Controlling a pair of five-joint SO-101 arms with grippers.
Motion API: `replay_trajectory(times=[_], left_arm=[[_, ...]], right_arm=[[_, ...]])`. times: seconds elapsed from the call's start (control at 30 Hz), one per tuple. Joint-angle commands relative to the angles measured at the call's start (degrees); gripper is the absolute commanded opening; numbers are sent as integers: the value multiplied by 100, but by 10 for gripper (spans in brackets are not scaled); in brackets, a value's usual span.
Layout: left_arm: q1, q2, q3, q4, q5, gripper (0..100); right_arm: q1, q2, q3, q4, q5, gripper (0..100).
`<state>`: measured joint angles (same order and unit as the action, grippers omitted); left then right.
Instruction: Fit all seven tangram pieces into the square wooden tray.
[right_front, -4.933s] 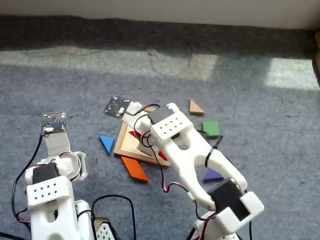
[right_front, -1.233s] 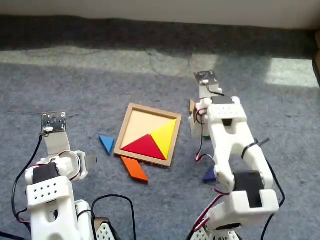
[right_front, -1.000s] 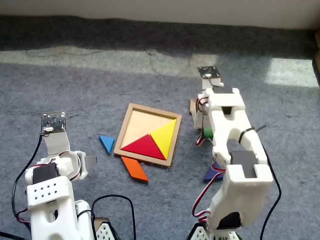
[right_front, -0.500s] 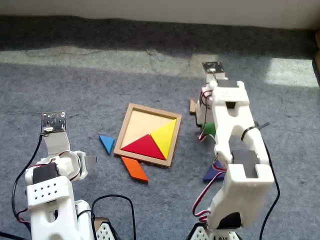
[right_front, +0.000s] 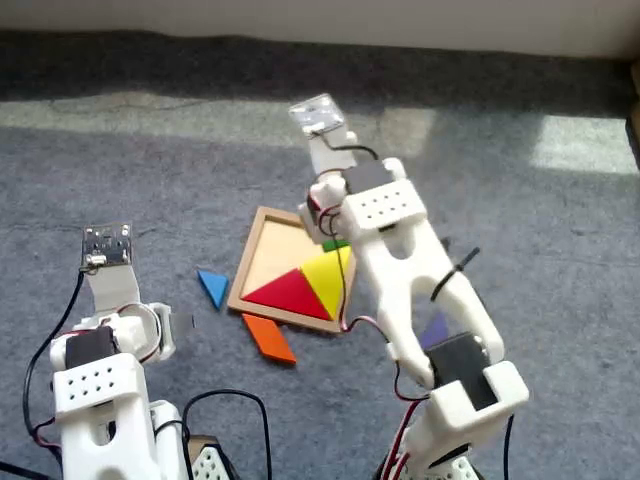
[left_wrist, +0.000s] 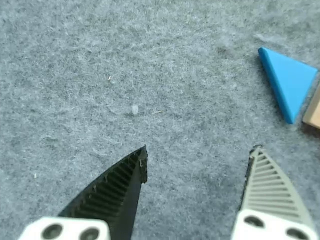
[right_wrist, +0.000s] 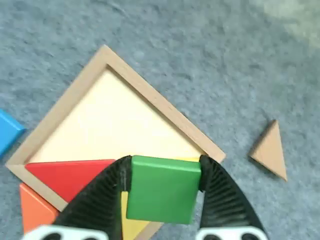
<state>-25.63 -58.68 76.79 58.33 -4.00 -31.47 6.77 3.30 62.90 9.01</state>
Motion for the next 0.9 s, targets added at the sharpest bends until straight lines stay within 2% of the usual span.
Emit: replay_trajectory(times=[0.0,0.4,0.87], left_arm=[[-66,22,-31,-158,-44,309],[-66,22,-31,-176,-44,309],[-66,22,-31,-185,-44,309]], right_arm=[[-444,4,-224,-435,-53,66],[-611,1490,-585,-866,-9,66],[-611,1771,-804,-1147,-53,67]])
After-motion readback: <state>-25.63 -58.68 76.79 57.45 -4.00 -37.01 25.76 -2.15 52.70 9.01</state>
